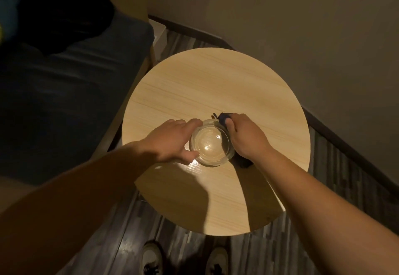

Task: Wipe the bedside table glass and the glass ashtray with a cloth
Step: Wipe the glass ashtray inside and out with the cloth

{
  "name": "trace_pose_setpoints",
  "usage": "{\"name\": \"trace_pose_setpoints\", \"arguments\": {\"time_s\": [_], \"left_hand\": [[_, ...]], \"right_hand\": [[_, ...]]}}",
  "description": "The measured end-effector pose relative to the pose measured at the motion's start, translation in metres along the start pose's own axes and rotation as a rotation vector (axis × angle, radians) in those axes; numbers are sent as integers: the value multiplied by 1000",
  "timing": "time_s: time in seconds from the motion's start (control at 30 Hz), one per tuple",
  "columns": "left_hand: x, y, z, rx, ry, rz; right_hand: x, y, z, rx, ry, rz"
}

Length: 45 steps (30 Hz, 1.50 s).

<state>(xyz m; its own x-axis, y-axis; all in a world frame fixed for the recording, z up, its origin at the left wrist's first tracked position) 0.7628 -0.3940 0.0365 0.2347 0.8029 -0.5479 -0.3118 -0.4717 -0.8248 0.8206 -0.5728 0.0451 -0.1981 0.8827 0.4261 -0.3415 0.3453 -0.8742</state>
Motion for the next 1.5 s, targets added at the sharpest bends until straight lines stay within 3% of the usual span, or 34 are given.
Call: {"name": "trace_pose_setpoints", "arguments": {"time_s": [0.13, 0.23, 0.37, 0.43, 0.5, 0.53, 0.6, 0.77, 0.93, 1.07, 1.17, 1.27, 1.33, 1.4, 1.5], "left_hand": [[5, -12, -15, 109, 101, -35], [10, -19, -22, 153, 42, 53], [-9, -8, 9, -108, -249, 288], [-25, 12, 25, -193, -487, 161], [-41, 32, 33, -162, -552, -24], [-46, 36, 33, -131, -514, -124], [-47, 31, 23, -213, -407, -338], [-27, 18, 0, -84, -566, -134], [-16, 0, -15, 5, -242, -177], [0, -10, -38, 62, -96, -154], [-4, -13, -34, -82, -137, -162], [-12, 3, -2, -247, -416, -93], [-31, 22, 17, -205, -450, -228], [-25, 32, 18, -262, -481, -363], [-24, 22, 6, -306, -483, -228]], "right_hand": [[-3, 2, 11, -53, -62, 20], [-10, 3, 27, -145, 88, -11], [-7, 9, 52, -219, 265, -67], [-5, 10, 55, -243, 299, -75], [-4, 12, 54, -247, 307, -76], [-4, 13, 54, -240, 307, -98], [-7, 14, 52, -213, 298, -172], [-12, 6, 32, -105, 190, -173], [-9, 2, 2, 23, 6, -11], [-11, 4, 7, -5, -36, -34], [-6, 5, 22, -103, 126, -38], [-1, 11, 37, -157, 266, -77], [-1, 14, 41, -176, 305, -103], [-2, 15, 42, -177, 313, -128], [-4, 13, 37, -143, 279, -191]]}}
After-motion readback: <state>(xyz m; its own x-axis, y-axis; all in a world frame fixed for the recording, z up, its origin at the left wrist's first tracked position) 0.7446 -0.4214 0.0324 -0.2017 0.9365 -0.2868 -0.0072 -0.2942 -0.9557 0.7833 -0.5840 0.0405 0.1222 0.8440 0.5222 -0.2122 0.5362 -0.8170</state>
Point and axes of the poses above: each hand's wrist, its own z-axis away from the middle knuckle, its own y-axis out of the palm, x = y × z, the point moved 5 cm from there along -z, towards the middle knuckle, and after that the axes turned 3 degrees about -x, right-handed, at the moved point
